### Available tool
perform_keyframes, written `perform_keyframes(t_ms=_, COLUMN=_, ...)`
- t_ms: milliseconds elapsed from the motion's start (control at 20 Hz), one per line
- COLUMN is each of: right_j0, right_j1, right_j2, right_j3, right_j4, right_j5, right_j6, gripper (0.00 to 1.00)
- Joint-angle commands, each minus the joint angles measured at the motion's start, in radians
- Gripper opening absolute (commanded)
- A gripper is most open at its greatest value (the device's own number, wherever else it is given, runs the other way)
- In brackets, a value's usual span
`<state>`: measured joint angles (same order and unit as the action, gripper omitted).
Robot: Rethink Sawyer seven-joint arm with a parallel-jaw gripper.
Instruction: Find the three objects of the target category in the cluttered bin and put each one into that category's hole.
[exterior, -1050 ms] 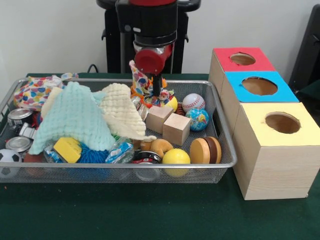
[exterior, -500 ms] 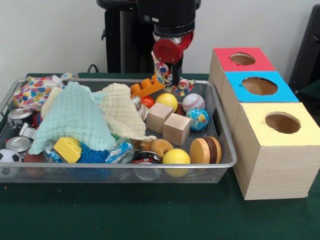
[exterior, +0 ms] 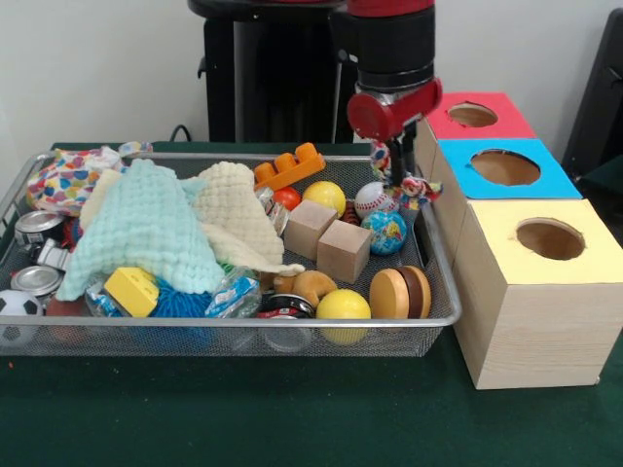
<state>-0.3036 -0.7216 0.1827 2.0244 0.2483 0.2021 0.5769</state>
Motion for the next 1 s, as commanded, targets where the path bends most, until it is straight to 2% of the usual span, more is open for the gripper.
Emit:
perform_keyframes(t_ms=50, right_j0=0.072, right_j1=0.077, right_j2=0.068, right_j3=0.003, right_j4=0.139, right_j5=-0.066, right_j6=0.447, gripper=0.00)
perform_keyframes(t_ms=250, right_j0=0.100, right_j1=0.038, right_j2=0.036, right_j3=0.000, right_j4=0.137, right_j5=-0.001, right_j6=0.473, gripper=0.00)
perform_keyframes(t_ms=400, right_j0=0.094, right_j1=-0.096, right_j2=0.014, right_j3=0.018, right_j4=0.112, right_j5=0.120, right_j6=0.470, gripper=0.00)
perform_keyframes(t_ms=550, right_j0=0.127, right_j1=-0.184, right_j2=-0.025, right_j3=-0.020, right_j4=0.122, right_j5=0.240, right_j6=0.528, gripper=0.00)
perform_keyframes(t_ms=800, right_j0=0.171, right_j1=-0.208, right_j2=-0.071, right_j3=-0.091, right_j4=0.153, right_j5=0.354, right_j6=0.613, gripper=0.00)
perform_keyframes(t_ms=1000, right_j0=0.185, right_j1=-0.196, right_j2=-0.093, right_j3=-0.095, right_j4=0.174, right_j5=0.348, right_j6=0.609, gripper=0.00)
